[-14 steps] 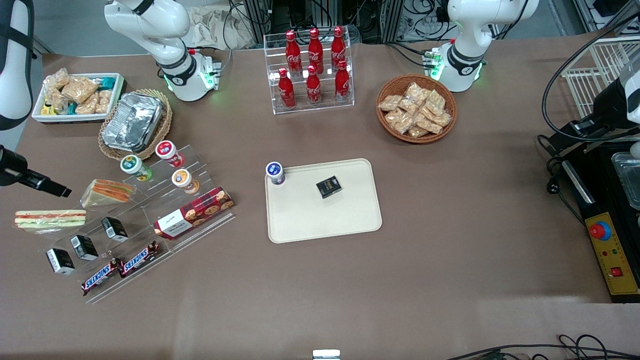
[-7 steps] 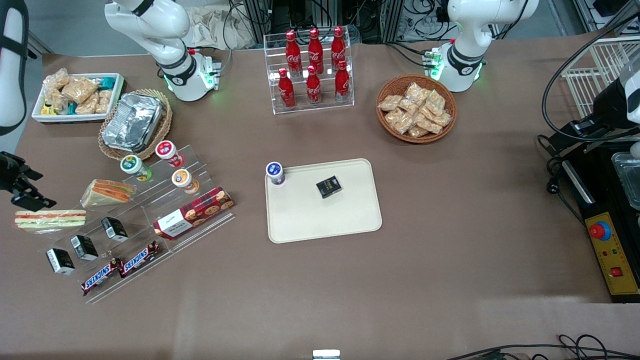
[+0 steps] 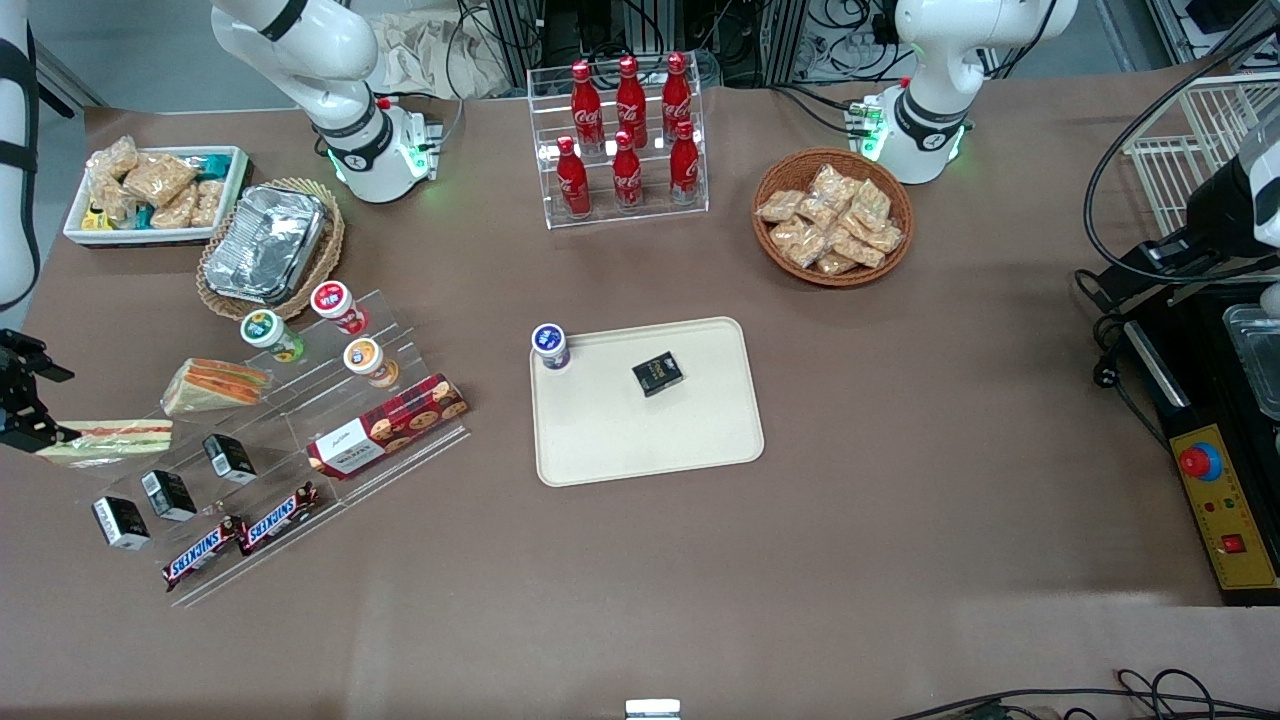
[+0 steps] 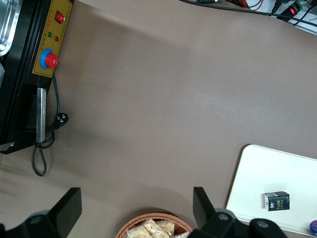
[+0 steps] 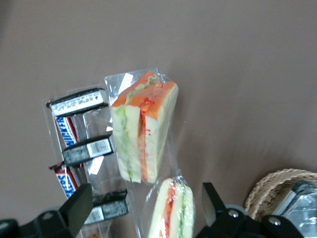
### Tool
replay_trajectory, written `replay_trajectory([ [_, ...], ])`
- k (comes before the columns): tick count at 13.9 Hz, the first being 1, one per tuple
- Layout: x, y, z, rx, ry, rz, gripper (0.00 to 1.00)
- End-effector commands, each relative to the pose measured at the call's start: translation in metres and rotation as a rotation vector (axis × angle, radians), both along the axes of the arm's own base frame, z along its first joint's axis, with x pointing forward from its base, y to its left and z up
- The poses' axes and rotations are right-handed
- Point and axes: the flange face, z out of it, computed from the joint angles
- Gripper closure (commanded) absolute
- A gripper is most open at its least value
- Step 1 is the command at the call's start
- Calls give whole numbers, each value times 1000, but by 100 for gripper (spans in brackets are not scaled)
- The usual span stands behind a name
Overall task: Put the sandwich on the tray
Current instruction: 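Lower the right gripper and grasp the plastic-wrapped triangular sandwich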
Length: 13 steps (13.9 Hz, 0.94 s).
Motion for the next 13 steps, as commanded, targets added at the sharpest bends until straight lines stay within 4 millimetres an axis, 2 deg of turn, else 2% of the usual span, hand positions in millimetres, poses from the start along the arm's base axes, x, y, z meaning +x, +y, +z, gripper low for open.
replay_trajectory([
  [1,13,-4,-10,-4,-40,-38,2],
  [6,19,-10,-42,-17,-15,-24,2],
  [8,13,-24,-42,-19,-19,-42,2],
  [13,14,-29,-44,-22,-27,-41,2],
])
